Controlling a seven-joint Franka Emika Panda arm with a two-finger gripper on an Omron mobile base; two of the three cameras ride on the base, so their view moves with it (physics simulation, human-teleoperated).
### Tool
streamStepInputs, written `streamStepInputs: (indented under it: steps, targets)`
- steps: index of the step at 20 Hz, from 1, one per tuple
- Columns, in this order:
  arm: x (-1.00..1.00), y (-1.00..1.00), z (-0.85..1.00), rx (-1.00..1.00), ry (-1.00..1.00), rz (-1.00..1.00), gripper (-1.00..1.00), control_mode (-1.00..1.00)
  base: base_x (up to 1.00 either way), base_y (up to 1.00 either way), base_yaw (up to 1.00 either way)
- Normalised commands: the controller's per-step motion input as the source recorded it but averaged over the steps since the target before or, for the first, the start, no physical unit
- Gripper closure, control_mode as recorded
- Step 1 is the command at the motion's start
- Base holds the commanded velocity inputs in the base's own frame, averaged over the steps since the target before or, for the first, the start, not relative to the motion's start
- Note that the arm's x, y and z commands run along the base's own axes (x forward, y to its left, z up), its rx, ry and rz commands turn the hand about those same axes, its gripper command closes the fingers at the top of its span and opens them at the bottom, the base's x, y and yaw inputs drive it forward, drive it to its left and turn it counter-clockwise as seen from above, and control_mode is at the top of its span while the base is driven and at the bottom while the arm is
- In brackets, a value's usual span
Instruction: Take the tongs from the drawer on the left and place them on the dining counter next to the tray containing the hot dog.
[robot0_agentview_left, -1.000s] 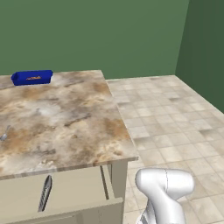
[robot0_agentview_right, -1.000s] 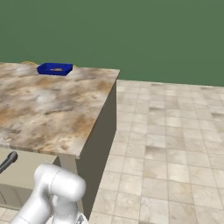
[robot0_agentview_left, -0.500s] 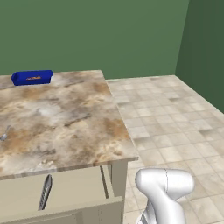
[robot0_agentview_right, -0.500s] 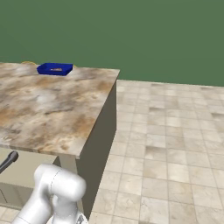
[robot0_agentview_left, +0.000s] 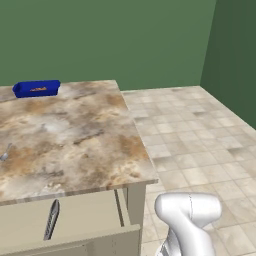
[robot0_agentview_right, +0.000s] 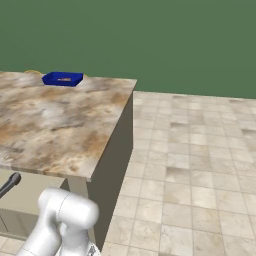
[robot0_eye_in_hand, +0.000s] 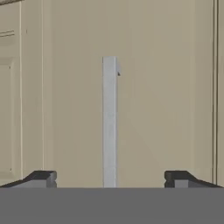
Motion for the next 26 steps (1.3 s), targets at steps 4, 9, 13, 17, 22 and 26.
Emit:
streamStepInputs:
  steps: [4, 9, 13, 17, 22, 26]
  targets:
    - [-0.66, 0.0, 0.15, 0.0, -0.01, 0.0, -1.0, -1.0, 0.0, 0.0, 0.0]
    - [-0.61, 0.0, 0.31, 0.0, 0.0, 0.0, -1.0, -1.0, 0.0, 0.0, 0.0]
    - [-0.44, -0.04, 0.53, 0.0, 0.0, 0.0, -1.0, -1.0, 0.0, 0.0, 0.0]
    - [-0.41, -0.13, 0.61, 0.0, 0.0, 0.0, -1.0, -1.0, 0.0, 0.0, 0.0]
    - [-0.3, -0.16, 0.63, 0.0, 0.03, 0.0, -1.0, -1.0, 0.0, 0.0, 0.0]
    - [-0.19, -0.1, 0.54, 0.0, 0.05, 0.0, -1.0, -1.0, 0.0, 0.0, 0.0]
